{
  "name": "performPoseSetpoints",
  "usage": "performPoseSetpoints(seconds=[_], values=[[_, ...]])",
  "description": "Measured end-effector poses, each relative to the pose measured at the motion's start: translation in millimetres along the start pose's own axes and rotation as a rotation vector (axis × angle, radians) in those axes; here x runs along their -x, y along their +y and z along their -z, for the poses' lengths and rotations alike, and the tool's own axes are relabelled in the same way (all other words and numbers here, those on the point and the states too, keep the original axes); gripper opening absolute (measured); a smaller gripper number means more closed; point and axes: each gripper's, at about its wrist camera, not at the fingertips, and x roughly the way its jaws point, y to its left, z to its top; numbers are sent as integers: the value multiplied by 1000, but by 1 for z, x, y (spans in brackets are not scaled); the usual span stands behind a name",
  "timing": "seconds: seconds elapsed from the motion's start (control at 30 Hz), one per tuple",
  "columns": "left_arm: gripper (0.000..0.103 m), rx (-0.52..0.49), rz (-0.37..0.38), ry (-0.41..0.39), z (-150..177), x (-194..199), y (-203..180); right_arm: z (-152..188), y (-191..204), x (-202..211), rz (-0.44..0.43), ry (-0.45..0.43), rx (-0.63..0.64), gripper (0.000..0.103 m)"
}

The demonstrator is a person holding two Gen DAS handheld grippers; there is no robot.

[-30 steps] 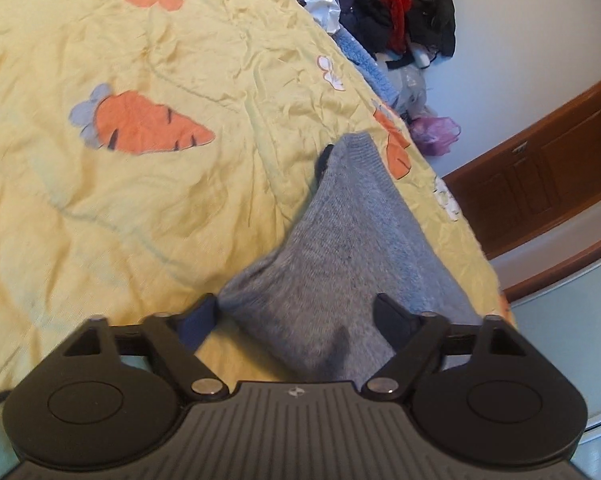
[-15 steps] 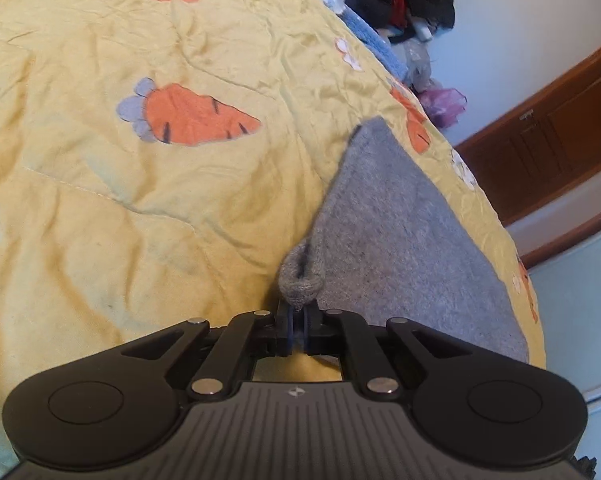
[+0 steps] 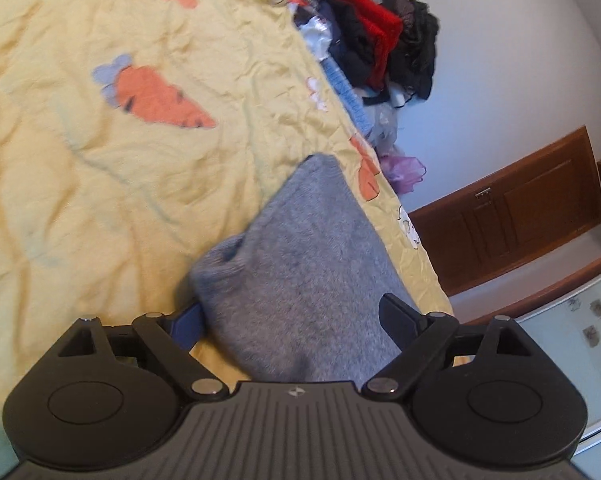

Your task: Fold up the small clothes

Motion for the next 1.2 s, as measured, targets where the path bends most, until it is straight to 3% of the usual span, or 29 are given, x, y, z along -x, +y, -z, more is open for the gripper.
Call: performPoseSetpoints(seconds=[0.1, 0.2, 0.23, 0.27, 0.3, 0.33, 0.37, 0.53, 0.77, 0.97, 1.07, 1.13, 1.17, 1.2], values=[[90, -86, -28, -72, 6, -11, -12, -1, 12, -26, -4, -38, 34, 87], [90, -96, -53, -92, 7, -19, -18, -3, 26, -56, 36, -54, 97, 87], [80, -97, -64, -93, 6, -21, -19, -3, 31, -65, 43, -53, 118, 87], [41, -102, -83, -78, 6, -24, -19, -3, 34, -72, 53, -51, 137, 81], [18, -104, -129, -42, 4, -31, -18, -4, 36, -78, 62, -48, 144, 56], [6, -91, -143, -16, 3, -35, -14, -6, 31, -86, 56, -16, 116, 35], [6, -80, -127, -14, 1, -35, -11, -8, 24, -93, 51, 20, 65, 15], [5, -98, -125, -17, -6, -17, -17, -10, 11, -83, 13, 6, 15, 13], [5, -176, -31, 8, -1, 34, -31, -15, 25, -36, -93, 18, 21, 11], [5, -147, -54, 99, 16, 71, 13, 6, 9, 14, -125, 85, -11, 11], [9, -156, -65, 210, 25, 72, 38, 27, -3, 27, -87, 127, -3, 12], [11, -170, -74, 197, 19, 85, 44, 30, -13, 30, 3, 138, 10, 20], [18, -186, -108, 178, 13, 93, 41, 27, -19, 36, 15, 124, -15, 23], [22, -203, -139, 141, 6, 103, 38, 23, -21, 43, -4, 105, -24, 33]])
